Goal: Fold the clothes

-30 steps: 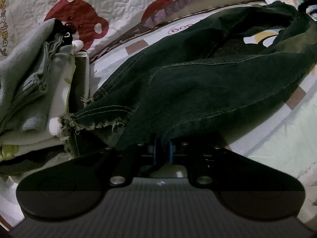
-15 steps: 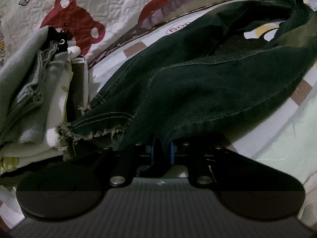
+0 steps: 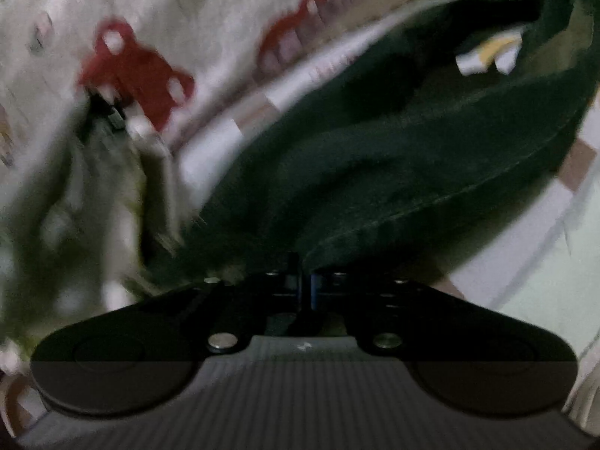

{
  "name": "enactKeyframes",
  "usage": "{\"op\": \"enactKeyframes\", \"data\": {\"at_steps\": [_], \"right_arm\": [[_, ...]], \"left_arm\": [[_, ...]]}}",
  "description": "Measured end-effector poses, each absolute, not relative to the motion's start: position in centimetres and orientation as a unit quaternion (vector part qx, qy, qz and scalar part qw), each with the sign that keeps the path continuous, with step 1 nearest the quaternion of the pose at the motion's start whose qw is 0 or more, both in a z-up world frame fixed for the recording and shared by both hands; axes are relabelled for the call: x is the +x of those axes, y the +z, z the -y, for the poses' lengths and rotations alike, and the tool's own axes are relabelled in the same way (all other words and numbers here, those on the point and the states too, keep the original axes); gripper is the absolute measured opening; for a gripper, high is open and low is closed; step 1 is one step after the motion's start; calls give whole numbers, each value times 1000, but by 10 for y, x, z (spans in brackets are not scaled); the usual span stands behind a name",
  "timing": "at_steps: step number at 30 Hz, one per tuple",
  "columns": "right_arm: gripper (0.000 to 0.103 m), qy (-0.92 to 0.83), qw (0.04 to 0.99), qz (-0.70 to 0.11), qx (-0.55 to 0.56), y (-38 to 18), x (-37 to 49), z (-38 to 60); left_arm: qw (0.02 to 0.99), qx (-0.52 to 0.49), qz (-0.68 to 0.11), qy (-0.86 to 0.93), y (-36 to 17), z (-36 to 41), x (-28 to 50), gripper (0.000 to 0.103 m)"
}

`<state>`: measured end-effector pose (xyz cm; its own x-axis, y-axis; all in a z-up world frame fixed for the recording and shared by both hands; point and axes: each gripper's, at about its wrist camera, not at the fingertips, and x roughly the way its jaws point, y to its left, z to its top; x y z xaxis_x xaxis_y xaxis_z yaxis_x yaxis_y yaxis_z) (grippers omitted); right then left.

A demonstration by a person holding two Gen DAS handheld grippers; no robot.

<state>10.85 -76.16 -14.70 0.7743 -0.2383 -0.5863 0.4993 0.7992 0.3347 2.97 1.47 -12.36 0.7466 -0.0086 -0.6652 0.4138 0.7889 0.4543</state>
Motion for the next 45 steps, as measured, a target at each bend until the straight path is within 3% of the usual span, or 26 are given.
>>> {"op": "enactKeyframes", "data": {"at_steps": [6, 9, 11, 15, 18, 21, 28, 36, 45], "right_arm": [[18, -201, 946, -204, 155, -28, 106, 752], [19, -218, 940, -162, 206, -8, 42, 761], [19, -238, 926, -205, 208, -40, 0, 757], [20, -271, 887, -299, 225, -121, -67, 746], [20, -289, 865, -336, 236, -173, -84, 738], [20, -290, 868, -324, 238, -174, -79, 739], [20, -262, 907, -264, 199, -108, -65, 736], [20, -302, 865, -348, 199, -173, -77, 741], [24, -294, 861, -391, 138, -164, -58, 741]], "left_arm": [[930, 281, -217, -96, -41, -18, 44, 3], [941, 272, -179, -91, -15, -25, 18, 3], [939, 266, -197, -94, -23, -34, -6, 3], [918, 234, -303, -101, -79, -54, -37, 3], [913, 232, -320, -99, -96, -58, -42, 3], [917, 259, -289, -96, -89, -51, -45, 4], [930, 320, -170, -61, -38, -39, -72, 4], [898, 311, -290, -109, -104, -58, -86, 9], [908, 272, -305, -89, -96, -72, -77, 14]]}}
